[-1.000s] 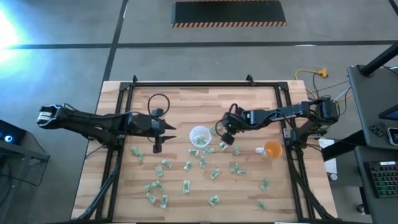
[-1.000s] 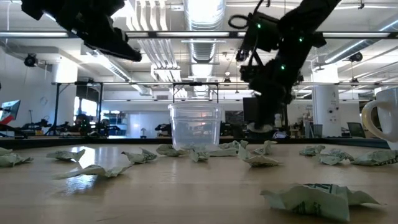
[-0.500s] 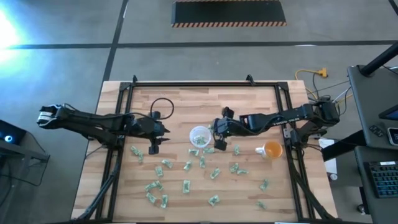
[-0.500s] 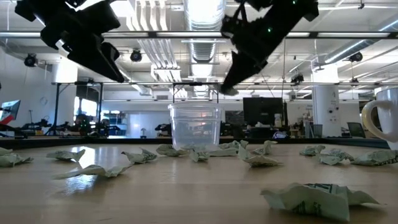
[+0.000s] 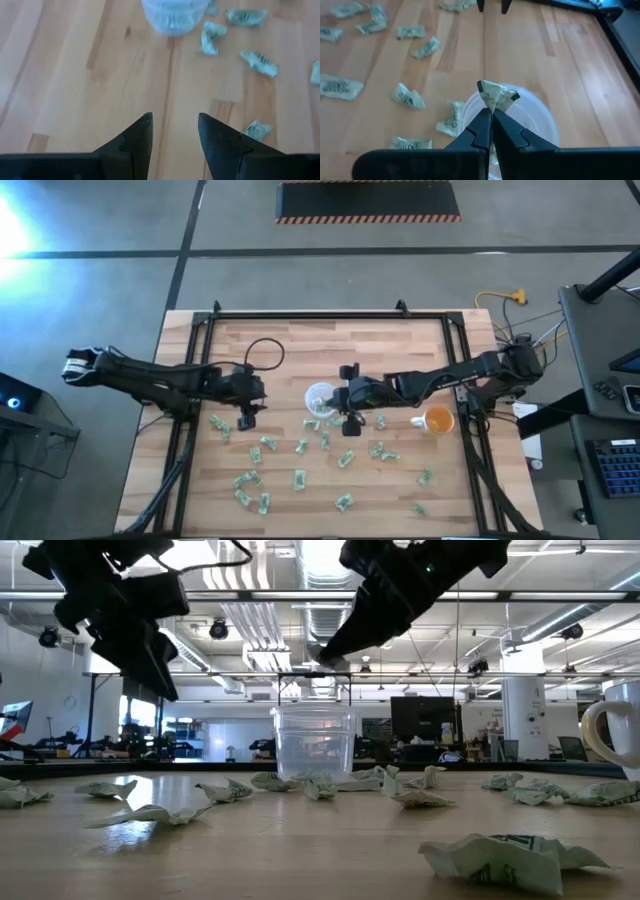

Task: Pick and place Stevia / Truvia into bins
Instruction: Put the light green stevia packet into the transparent container

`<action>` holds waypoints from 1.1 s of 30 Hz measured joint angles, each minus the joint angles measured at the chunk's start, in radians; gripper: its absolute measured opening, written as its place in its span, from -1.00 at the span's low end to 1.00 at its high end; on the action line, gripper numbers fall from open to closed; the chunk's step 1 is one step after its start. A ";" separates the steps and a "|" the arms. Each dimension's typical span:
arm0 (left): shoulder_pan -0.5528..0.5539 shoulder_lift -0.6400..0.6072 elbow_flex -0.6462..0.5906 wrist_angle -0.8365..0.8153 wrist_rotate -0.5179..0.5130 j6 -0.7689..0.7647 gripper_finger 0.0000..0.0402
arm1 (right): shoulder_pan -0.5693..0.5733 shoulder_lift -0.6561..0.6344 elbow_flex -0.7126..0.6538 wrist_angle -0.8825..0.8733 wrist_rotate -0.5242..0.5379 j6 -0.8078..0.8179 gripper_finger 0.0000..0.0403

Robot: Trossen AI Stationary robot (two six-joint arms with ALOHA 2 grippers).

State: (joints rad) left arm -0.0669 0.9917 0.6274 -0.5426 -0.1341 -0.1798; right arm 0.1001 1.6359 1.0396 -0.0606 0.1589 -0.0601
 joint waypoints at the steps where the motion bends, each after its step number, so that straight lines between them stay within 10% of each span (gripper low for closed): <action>1: -0.001 0.016 0.000 0.001 0.003 -0.006 -0.30 | 0.000 0.007 0.001 -0.003 0.000 -0.002 -0.96; 21: -0.068 0.285 0.007 0.063 0.257 -0.020 -0.30 | -0.002 0.022 0.021 -0.014 0.080 -0.071 -0.47; 33: -0.271 0.325 0.010 0.159 0.182 0.012 -0.30 | -0.002 -0.028 0.021 -0.144 0.079 -0.074 -0.51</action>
State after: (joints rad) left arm -0.3375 1.3171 0.6369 -0.3838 0.0481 -0.1675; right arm 0.0982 1.6078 1.0603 -0.2048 0.2382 -0.1338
